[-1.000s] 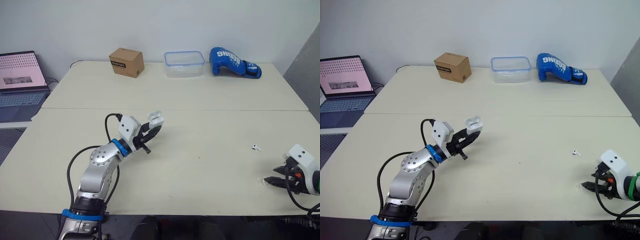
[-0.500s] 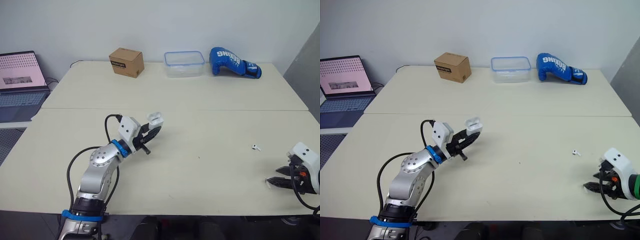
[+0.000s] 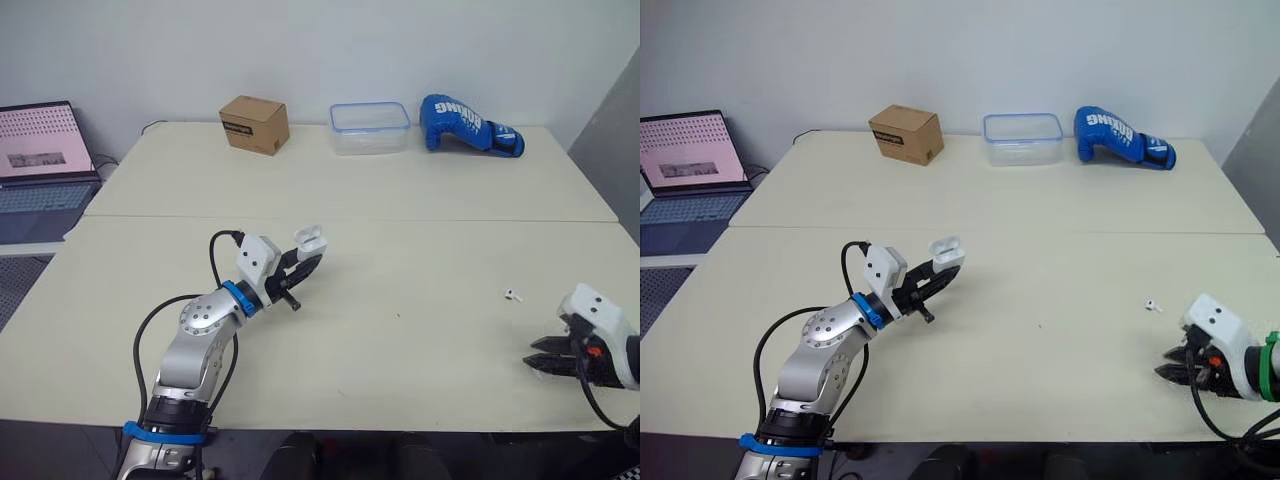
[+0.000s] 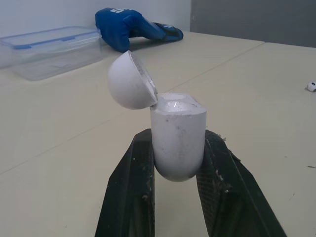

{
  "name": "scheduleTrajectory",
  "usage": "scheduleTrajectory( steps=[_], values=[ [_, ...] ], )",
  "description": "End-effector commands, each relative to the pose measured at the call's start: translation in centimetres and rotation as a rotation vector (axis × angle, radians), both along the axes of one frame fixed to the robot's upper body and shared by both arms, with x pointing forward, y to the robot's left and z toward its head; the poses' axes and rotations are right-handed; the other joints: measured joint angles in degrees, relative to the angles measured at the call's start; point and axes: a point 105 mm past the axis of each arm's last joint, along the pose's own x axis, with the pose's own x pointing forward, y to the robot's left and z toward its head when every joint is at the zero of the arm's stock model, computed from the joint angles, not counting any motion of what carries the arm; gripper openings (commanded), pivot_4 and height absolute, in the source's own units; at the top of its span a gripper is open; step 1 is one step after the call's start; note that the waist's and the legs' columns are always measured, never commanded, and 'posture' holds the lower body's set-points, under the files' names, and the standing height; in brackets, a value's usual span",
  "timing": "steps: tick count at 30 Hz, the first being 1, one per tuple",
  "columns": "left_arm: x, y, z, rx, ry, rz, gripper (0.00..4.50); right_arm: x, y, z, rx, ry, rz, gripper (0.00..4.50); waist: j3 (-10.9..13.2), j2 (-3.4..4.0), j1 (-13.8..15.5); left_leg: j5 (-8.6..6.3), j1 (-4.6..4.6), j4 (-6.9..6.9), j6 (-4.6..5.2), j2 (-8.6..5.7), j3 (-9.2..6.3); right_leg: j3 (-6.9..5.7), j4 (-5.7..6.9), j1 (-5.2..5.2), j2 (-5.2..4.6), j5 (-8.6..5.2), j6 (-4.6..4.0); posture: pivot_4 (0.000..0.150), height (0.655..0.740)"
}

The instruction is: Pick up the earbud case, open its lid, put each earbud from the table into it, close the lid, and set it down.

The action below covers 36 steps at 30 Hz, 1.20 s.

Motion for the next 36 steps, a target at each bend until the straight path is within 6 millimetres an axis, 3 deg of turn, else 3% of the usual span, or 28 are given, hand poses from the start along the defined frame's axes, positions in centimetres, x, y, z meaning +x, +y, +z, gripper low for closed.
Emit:
scheduleTrajectory(
  steps=[1,11,24,36],
  values=[
    [-0.2,-0.1,1.4,-0.002,-0.057,-0.011,0.74,-0.4,0.6,-0.5,-0.002,-0.006,0.009,0.17,0.00,0.00,0.01,0.00,0.00,0.00,0.00,0.00,0.00,0.00,0.00,0.00,0.00,0.00,0.00,0.150,0.7400],
    [-0.2,-0.1,1.5,0.000,-0.057,-0.012,0.74,-1.1,-2.0,-3.3,-0.097,0.041,-0.059,0.05,-0.01,0.00,0.00,0.03,0.03,0.00,-0.04,0.00,0.01,0.01,0.02,0.01,0.00,0.00,0.00,0.150,0.7400],
    [-0.2,-0.2,1.3,-0.006,-0.055,-0.007,0.74,-0.6,-4.7,-3.1,-0.177,0.025,-0.103,0.05,-0.01,-0.05,-0.01,0.01,0.03,0.02,-0.02,-0.01,0.00,0.00,0.00,0.04,0.00,0.00,0.00,0.150,0.7400],
    [-0.4,-0.2,1.2,-0.010,-0.056,-0.004,0.74,0.1,-5.9,-2.5,-0.234,-0.003,-0.085,0.05,-0.01,-0.05,-0.02,0.02,0.03,0.02,-0.04,-0.01,0.01,0.01,0.00,0.04,-0.01,0.00,0.00,0.150,0.7400]
  ],
)
